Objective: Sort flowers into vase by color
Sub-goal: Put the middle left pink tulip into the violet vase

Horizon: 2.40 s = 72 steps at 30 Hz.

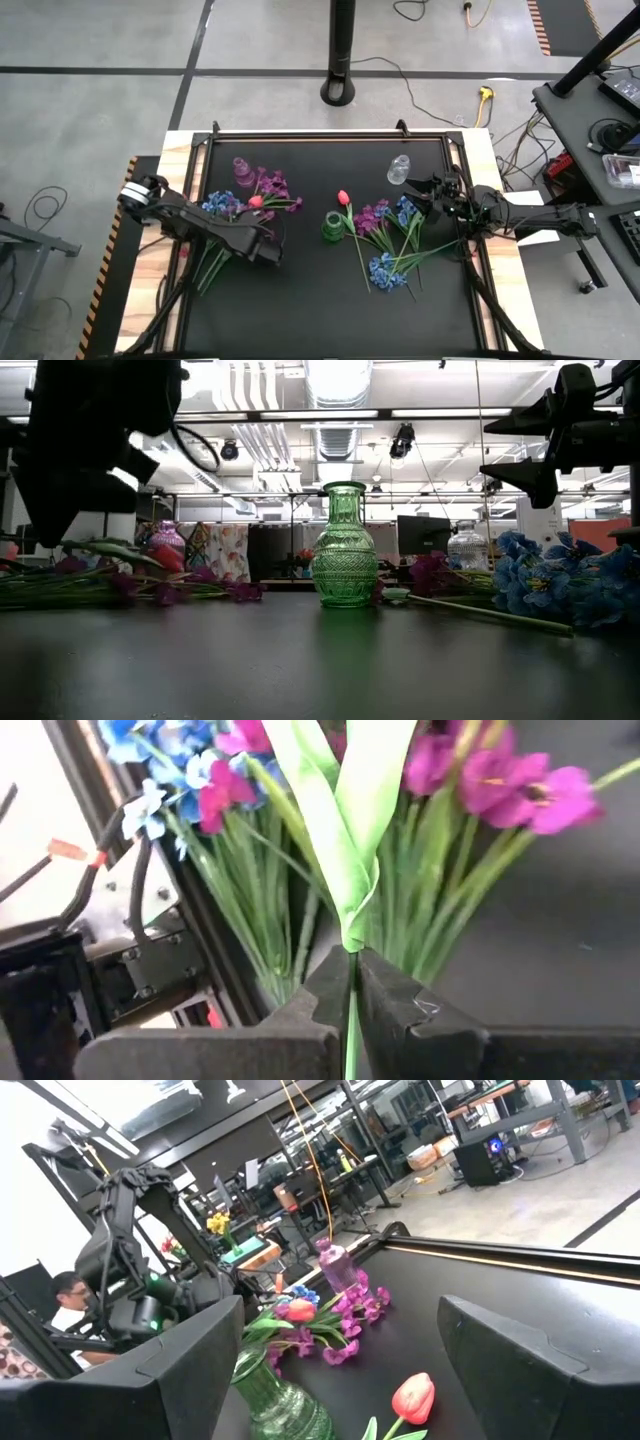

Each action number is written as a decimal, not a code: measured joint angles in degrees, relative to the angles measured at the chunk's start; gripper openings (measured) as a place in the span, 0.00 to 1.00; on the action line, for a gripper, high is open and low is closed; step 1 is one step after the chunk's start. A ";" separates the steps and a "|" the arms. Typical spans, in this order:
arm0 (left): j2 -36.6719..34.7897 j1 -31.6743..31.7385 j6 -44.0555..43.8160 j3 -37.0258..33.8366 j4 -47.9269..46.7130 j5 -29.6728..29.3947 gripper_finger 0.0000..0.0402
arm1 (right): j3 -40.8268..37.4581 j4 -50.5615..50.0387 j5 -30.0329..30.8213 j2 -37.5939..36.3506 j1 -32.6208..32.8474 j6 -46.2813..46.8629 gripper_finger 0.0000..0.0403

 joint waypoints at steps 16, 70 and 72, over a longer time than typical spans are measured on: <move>-12.02 -0.72 7.51 0.16 4.84 -5.62 0.00 | -0.01 -0.01 0.00 0.01 0.00 0.00 0.81; -64.71 40.21 99.96 -36.26 96.40 -21.00 0.00 | -0.01 -0.01 0.50 0.01 0.00 0.02 0.81; -65.45 40.56 99.84 -37.29 96.45 -23.18 0.00 | -0.01 0.00 0.52 0.01 0.00 0.03 0.81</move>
